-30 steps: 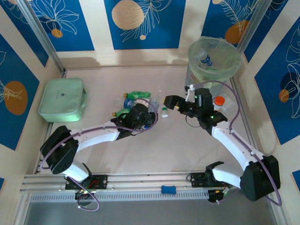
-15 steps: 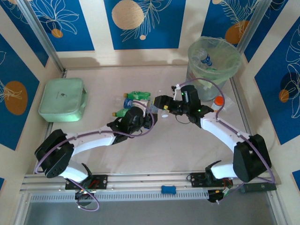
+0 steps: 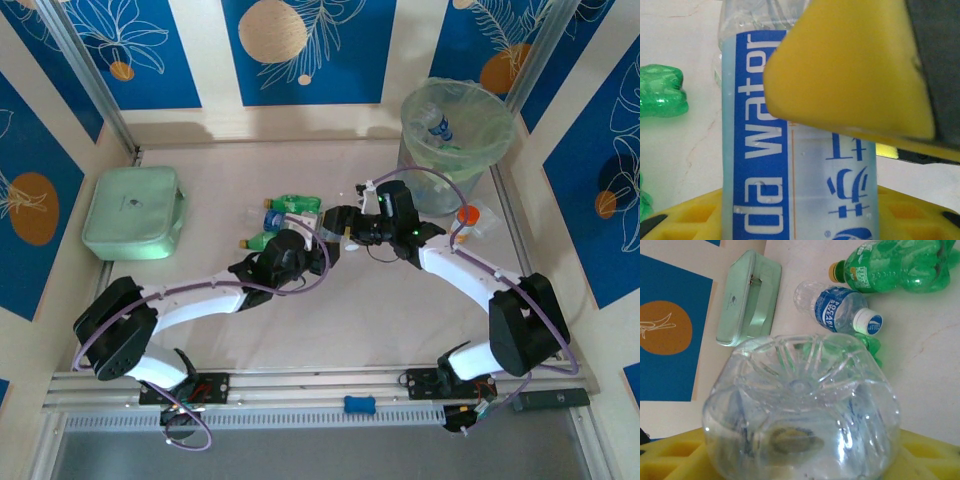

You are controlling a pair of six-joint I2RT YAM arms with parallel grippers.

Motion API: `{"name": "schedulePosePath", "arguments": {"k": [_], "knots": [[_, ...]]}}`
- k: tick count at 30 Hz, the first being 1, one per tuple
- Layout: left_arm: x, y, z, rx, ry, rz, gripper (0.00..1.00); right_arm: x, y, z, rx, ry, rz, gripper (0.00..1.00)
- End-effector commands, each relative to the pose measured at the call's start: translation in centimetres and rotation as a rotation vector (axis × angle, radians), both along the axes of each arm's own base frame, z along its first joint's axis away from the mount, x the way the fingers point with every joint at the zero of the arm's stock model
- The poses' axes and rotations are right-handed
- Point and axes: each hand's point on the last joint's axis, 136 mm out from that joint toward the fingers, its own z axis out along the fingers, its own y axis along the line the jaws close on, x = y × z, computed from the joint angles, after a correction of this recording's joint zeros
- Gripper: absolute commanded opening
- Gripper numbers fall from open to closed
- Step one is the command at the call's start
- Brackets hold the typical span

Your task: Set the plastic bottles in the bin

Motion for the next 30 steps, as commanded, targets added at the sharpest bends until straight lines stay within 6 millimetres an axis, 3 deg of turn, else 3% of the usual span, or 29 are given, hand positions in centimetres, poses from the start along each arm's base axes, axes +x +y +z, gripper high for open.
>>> {"name": "schedulePosePath", "arguments": {"k": [1, 6, 10, 13, 16, 19, 23, 30], "knots": [[-0.9, -0.8, 1.4, -0.046, -0.033, -0.053, 0.43, 0.1, 0.8, 1.2, 0.031, -0.022, 0.029, 0.61], [-1.1, -0.5, 1.5, -0.058, -0.030, -0.044, 0.54, 0.1, 0.6, 1.3, 0.023, -0.037, 0.028, 0.55], [-1.3, 0.1, 1.9, -0.073, -0.042, -0.026, 0.80, 0.2, -0.2, 1.2, -0.013, -0.048, 0.004, 0.54], [-1.3, 0.9, 2.6, -0.075, -0.057, -0.006, 0.92, 0.5, -1.5, 1.3, -0.048, -0.061, -0.031, 0.54], [-1.4, 2.1, 3.2, -0.074, -0.076, 0.032, 1.00, 1.0, -3.1, 1.6, -0.085, -0.080, -0.074, 0.53], [-1.2, 4.0, 3.1, -0.051, -0.082, 0.102, 0.99, 1.5, -4.8, 2.4, -0.116, -0.103, -0.118, 0.53], [-0.6, 7.7, 1.2, 0.019, -0.030, 0.257, 0.99, 2.4, -7.3, 5.4, -0.134, -0.176, -0.177, 0.53], [-1.1, 13.3, -2.7, -0.060, 0.105, 0.454, 0.99, 4.2, -11.9, 15.2, -0.142, -0.413, -0.284, 0.52]]}}
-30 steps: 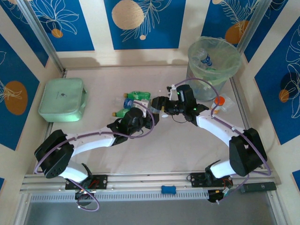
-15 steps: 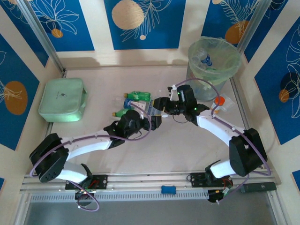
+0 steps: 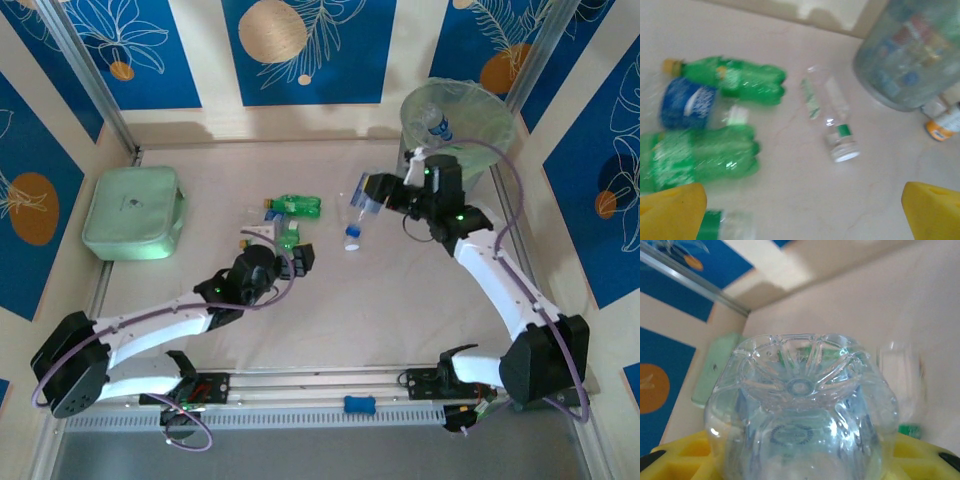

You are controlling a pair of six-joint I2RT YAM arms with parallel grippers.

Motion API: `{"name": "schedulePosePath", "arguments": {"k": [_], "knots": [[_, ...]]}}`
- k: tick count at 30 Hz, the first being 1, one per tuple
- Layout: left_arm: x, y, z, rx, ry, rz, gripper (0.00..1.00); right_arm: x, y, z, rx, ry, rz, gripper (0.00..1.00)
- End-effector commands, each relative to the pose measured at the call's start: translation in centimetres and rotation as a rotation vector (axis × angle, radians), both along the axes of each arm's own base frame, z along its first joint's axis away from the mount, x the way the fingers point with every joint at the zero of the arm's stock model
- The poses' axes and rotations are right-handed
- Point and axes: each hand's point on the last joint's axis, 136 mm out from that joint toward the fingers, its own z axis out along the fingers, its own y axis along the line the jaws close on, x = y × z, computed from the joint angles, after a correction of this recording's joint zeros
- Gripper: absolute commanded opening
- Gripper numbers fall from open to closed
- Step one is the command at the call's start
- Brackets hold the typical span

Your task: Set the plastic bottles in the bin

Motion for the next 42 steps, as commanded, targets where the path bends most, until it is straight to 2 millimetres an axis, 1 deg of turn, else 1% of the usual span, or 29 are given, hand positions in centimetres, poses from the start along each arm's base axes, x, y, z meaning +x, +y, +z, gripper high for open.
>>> {"name": "schedulePosePath", "arguments": {"k": [1, 4, 6, 9, 10, 11, 12, 14, 17, 19, 22, 25, 29, 31, 33, 35, 37, 39, 42], "knots": [[-0.3, 3.6, -2.4, -0.056, 0.074, 0.144, 0.99, 0.1, -2.2, 6.2, -0.043, -0.168, -0.032, 0.52], [-0.5, 4.8, -2.9, -0.087, 0.082, 0.174, 0.99, 1.0, -4.1, 10.0, -0.082, -0.240, -0.074, 0.51], [-0.7, 5.2, -3.1, -0.086, 0.085, 0.178, 0.99, 1.9, -5.2, 12.1, -0.129, -0.291, -0.112, 0.51], [-0.9, 5.5, -3.4, -0.074, 0.098, 0.178, 0.99, 3.8, -7.5, 14.9, -0.216, -0.368, -0.205, 0.50], [-0.9, 5.5, -3.5, -0.072, 0.103, 0.177, 0.99, 4.5, -8.1, 15.4, -0.247, -0.389, -0.232, 0.50], [-0.9, 5.5, -3.5, -0.073, 0.108, 0.176, 0.99, 5.4, -9.3, 16.3, -0.282, -0.411, -0.288, 0.50], [-1.0, 5.5, -3.7, -0.072, 0.114, 0.173, 0.99, 6.3, -10.4, 16.7, -0.316, -0.422, -0.331, 0.50], [-1.1, 5.4, -3.9, -0.074, 0.126, 0.164, 0.99, 8.5, -12.6, 16.8, -0.357, -0.414, -0.402, 0.49], [-1.4, 5.3, -4.4, -0.076, 0.146, 0.156, 0.99, 11.4, -15.5, 16.0, -0.355, -0.357, -0.468, 0.49], [-1.6, 5.3, -4.8, -0.080, 0.161, 0.156, 0.99, 13.1, -17.1, 15.0, -0.328, -0.305, -0.497, 0.50], [-1.7, 5.3, -5.1, -0.082, 0.175, 0.157, 0.99, 15.3, -18.3, 12.9, -0.257, -0.228, -0.501, 0.50], [-1.8, 5.3, -5.1, -0.079, 0.182, 0.153, 0.99, 16.7, -18.7, 10.7, -0.251, -0.172, -0.503, 0.50], [-1.9, 5.8, -4.9, -0.068, 0.178, 0.167, 0.99, 17.6, -18.5, 7.9, -0.213, -0.095, -0.476, 0.50], [-1.9, 5.9, -4.7, -0.066, 0.174, 0.172, 0.99, 17.9, -18.4, 6.8, -0.196, -0.066, -0.464, 0.51], [-1.8, 6.0, -4.5, -0.066, 0.168, 0.174, 0.99, 18.0, -18.5, 6.0, -0.182, -0.038, -0.460, 0.54], [-1.8, 6.1, -4.5, -0.062, 0.168, 0.175, 0.99, 18.1, -18.7, 5.5, -0.172, -0.021, -0.464, 0.62], [-1.8, 6.1, -4.5, -0.060, 0.169, 0.174, 0.99, 18.0, -19.0, 5.6, -0.167, -0.015, -0.471, 0.72], [-1.9, 6.1, -4.6, -0.059, 0.173, 0.173, 0.99, 17.8, -19.2, 6.1, -0.169, -0.022, -0.477, 0.79], [-1.9, 6.1, -4.6, -0.059, 0.174, 0.175, 0.99, 17.3, -19.2, 7.6, -0.181, -0.052, -0.482, 0.84]]}}
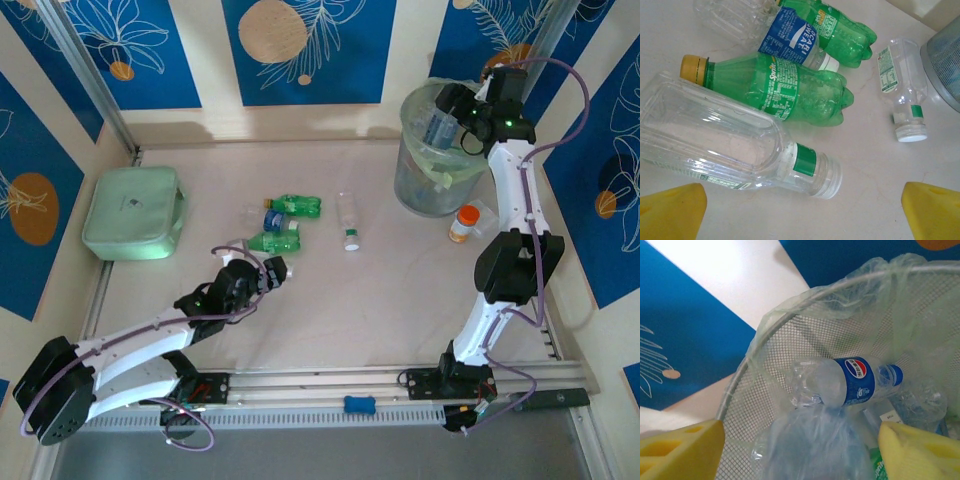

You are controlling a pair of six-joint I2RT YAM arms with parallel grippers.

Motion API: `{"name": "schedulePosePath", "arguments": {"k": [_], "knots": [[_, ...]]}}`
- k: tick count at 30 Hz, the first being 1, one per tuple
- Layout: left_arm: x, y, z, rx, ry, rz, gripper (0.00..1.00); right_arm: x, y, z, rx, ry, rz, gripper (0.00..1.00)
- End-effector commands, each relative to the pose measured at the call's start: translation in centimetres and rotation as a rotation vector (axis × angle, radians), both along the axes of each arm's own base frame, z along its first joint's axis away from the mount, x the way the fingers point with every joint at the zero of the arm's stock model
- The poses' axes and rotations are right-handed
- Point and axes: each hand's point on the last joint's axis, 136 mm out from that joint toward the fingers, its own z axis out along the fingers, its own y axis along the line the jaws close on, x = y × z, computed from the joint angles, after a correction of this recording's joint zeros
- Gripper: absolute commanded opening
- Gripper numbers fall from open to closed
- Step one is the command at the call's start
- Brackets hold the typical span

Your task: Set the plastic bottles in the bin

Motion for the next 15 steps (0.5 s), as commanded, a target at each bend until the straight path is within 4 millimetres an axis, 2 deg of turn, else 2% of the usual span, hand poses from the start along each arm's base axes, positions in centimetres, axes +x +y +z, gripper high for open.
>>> {"name": "schedulePosePath", "arguments": {"k": [1, 4, 8, 13, 15], "knots": [[0.2, 0.7, 0.3, 0.005, 0.001, 0.027, 0.99, -0.8, 0.0, 3.7, -0.012, -0.070, 0.009, 0.85], [0.3, 0.9, 0.5, 0.025, -0.005, 0.030, 0.99, -1.8, 0.1, 5.4, -0.038, -0.108, 0.007, 0.86], [0.8, 1.8, 0.9, 0.056, -0.001, 0.040, 0.99, -3.8, 1.3, 7.5, -0.078, -0.178, 0.030, 0.87], [2.0, 3.4, 1.3, 0.062, 0.029, 0.068, 0.99, -7.0, 4.8, 8.2, -0.127, -0.232, 0.110, 0.92], [2.5, 3.9, 1.6, 0.079, 0.042, 0.078, 0.99, -8.4, 6.5, 8.2, -0.146, -0.245, 0.156, 0.99]]}}
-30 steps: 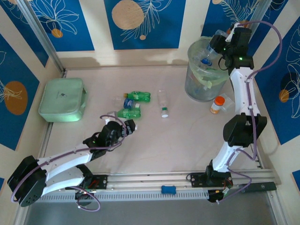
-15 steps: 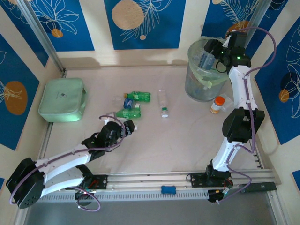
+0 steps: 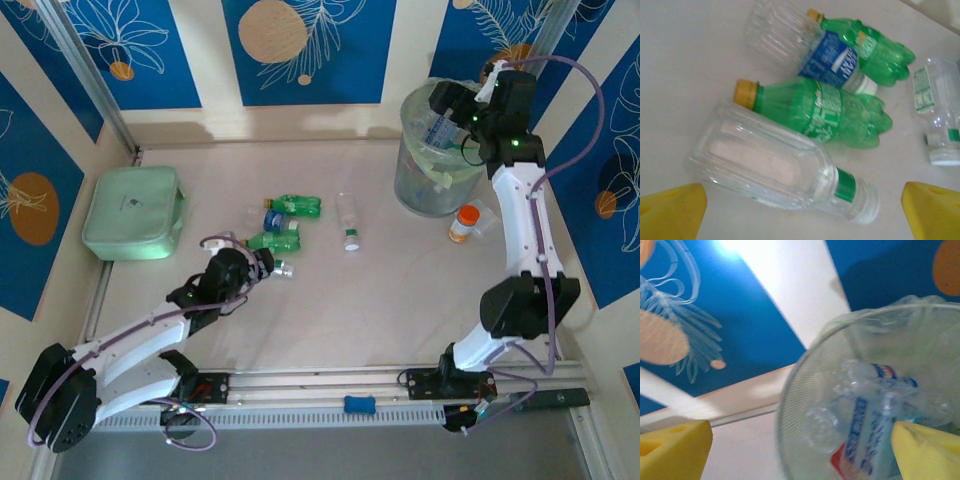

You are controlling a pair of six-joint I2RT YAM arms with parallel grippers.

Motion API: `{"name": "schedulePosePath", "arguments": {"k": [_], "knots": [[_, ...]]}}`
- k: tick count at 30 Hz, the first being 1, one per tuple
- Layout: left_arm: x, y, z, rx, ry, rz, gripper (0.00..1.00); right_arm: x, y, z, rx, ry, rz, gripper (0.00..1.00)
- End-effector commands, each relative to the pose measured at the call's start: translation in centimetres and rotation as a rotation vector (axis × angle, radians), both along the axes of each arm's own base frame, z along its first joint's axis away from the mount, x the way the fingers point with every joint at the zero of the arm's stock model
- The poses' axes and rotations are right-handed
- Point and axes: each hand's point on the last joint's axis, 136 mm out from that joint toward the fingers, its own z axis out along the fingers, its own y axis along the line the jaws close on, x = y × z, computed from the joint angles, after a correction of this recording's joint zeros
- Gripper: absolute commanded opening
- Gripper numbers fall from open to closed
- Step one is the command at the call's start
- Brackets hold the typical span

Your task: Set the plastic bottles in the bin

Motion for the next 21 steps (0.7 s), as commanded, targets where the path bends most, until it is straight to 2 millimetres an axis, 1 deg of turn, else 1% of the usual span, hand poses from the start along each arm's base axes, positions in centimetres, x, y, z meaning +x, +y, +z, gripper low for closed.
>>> {"name": "schedulePosePath", "arguments": {"k": [1, 4, 7, 9, 11, 14, 17, 19, 21], "knots": [[0.8, 0.5, 1.2, 0.031, 0.020, -0.011, 0.99, -2.1, 2.7, 1.4, -0.063, -0.073, 0.074, 0.99], [1.4, 1.1, 1.3, 0.061, 0.070, 0.023, 0.99, -4.0, 6.0, 0.6, -0.071, -0.075, 0.176, 0.99], [1.8, 1.1, 1.0, 0.054, 0.141, 0.074, 0.99, -5.8, 9.2, -0.8, -0.087, -0.051, 0.261, 0.99], [1.7, 1.0, 0.3, 0.021, 0.208, 0.136, 0.99, -7.0, 11.2, -2.3, -0.103, -0.022, 0.308, 0.99], [1.6, 1.1, -0.5, -0.025, 0.277, 0.212, 0.99, -8.1, 12.8, -3.6, -0.116, -0.002, 0.337, 0.99], [1.3, 0.6, -1.4, -0.067, 0.360, 0.270, 0.99, -9.5, 14.5, -5.9, -0.106, 0.029, 0.364, 0.99], [1.4, 0.2, -1.6, -0.108, 0.381, 0.312, 0.99, -10.7, 15.5, -8.0, -0.079, 0.071, 0.380, 0.99], [1.3, 0.6, -1.8, -0.140, 0.382, 0.366, 0.99, -11.4, 15.7, -9.1, -0.061, 0.095, 0.385, 0.99], [1.1, 1.4, -2.1, -0.160, 0.378, 0.437, 0.99, -12.0, 15.9, -10.1, -0.047, 0.119, 0.390, 0.99]]}}
